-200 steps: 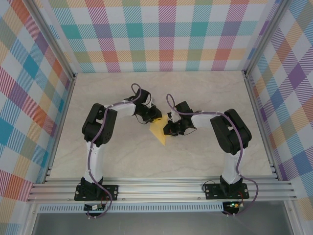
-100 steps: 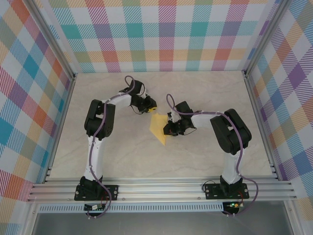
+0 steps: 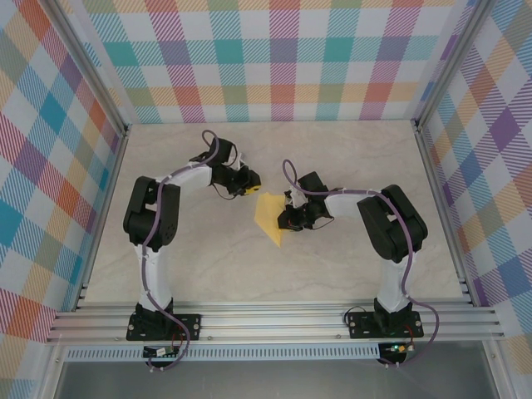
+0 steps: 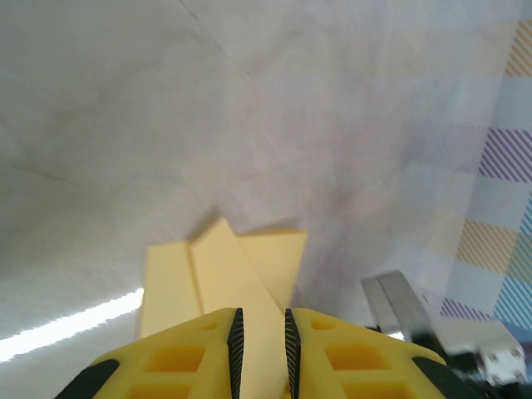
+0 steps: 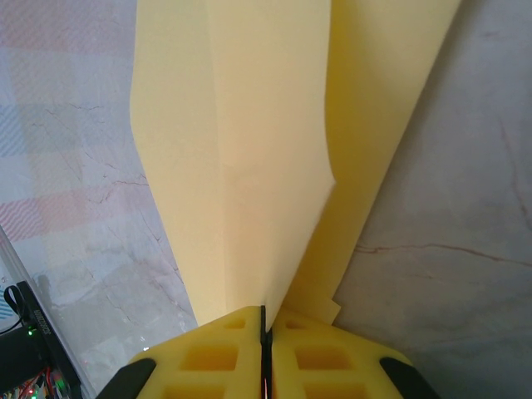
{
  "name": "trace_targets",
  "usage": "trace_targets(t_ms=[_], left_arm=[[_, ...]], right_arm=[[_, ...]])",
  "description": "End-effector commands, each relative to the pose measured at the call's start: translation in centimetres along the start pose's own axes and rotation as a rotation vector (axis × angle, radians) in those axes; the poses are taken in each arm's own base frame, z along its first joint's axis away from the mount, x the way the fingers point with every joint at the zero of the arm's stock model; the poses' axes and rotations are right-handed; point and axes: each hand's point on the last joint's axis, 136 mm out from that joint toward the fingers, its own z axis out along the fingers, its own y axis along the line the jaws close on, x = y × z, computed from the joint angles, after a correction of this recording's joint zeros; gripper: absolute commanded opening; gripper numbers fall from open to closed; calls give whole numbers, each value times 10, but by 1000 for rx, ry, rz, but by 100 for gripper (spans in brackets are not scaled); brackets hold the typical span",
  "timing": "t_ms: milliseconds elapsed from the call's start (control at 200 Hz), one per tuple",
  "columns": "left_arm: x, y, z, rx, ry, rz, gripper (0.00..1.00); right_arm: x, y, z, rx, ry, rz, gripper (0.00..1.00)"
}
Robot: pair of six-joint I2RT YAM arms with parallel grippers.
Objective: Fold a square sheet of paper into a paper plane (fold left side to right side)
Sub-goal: Fourth fold the wing at the center of the table.
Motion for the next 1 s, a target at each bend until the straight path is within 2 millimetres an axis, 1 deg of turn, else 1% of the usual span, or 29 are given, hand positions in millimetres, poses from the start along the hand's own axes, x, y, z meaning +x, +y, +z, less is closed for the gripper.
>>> trace_targets(t_ms=[0,50,105,230,395,515,620,745,870,935,995], left_arm=[[31,-22,17,64,67,61,22],[39,-21,27,60,92,62,22],[43,-18,37,47,108,56,22],[42,-6,52,22,108,22,21],[40,8,61,-26,106,7,21],[44,28,68,-80,113,-17,21],[49,42,73,-110,121,-32,20],[54,50,75,-124,126,-42,20],[56,52,74,-127,126,-42,19],[57,52,74,-128,127,-43,19],[57,52,74,-127,126,-42,19]], right_arm=[[34,-43,17,139,106,68,7],[34,-42,18,136,106,67,8],[34,-43,18,139,106,66,8],[34,-42,17,139,106,66,8],[30,-37,14,130,92,61,10],[24,-28,5,125,66,47,12],[20,-21,-7,138,40,32,17],[17,-9,-30,156,-12,2,23],[17,7,-49,155,-35,-37,24],[18,18,-55,138,-37,-66,24],[21,32,-53,101,-29,-99,24]])
